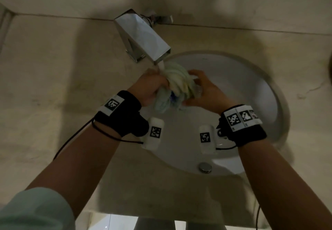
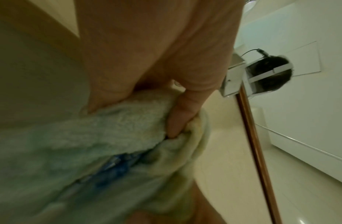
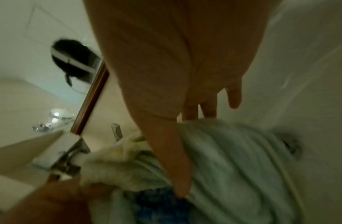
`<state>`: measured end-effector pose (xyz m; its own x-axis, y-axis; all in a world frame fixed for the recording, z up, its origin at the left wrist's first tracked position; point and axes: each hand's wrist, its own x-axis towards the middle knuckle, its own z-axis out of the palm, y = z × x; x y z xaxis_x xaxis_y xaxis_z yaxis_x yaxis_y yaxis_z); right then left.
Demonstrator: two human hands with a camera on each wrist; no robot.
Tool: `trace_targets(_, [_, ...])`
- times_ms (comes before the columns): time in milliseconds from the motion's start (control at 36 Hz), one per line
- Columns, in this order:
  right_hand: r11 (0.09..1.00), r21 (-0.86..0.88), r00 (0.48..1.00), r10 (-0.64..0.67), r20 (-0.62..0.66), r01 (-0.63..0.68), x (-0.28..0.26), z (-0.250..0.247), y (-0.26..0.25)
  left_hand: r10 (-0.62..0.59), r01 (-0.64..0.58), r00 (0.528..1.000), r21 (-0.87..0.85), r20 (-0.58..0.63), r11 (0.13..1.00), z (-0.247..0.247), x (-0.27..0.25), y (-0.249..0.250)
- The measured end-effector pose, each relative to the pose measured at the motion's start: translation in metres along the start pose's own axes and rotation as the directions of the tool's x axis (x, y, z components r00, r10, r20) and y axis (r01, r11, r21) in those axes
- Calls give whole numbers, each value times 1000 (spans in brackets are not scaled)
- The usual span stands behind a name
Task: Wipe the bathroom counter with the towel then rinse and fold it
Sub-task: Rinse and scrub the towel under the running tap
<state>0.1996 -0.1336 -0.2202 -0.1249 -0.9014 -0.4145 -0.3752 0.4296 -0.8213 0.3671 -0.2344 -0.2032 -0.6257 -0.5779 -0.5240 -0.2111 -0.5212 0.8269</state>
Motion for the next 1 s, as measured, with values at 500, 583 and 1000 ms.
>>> trace_targets(500, [970, -200, 977, 166, 137, -137, 32, 60, 25, -28, 117, 992, 839, -121, 531, 9, 4, -16])
trace_targets(583, [958, -282, 992, 80, 102, -48, 24, 60, 26, -136, 157, 984, 922, -116, 355, 10, 3, -20])
trace_targets(1000, [689, -724, 982, 154, 111, -27, 48, 100, 51, -457, 212, 857, 971, -238, -108, 18, 37, -54])
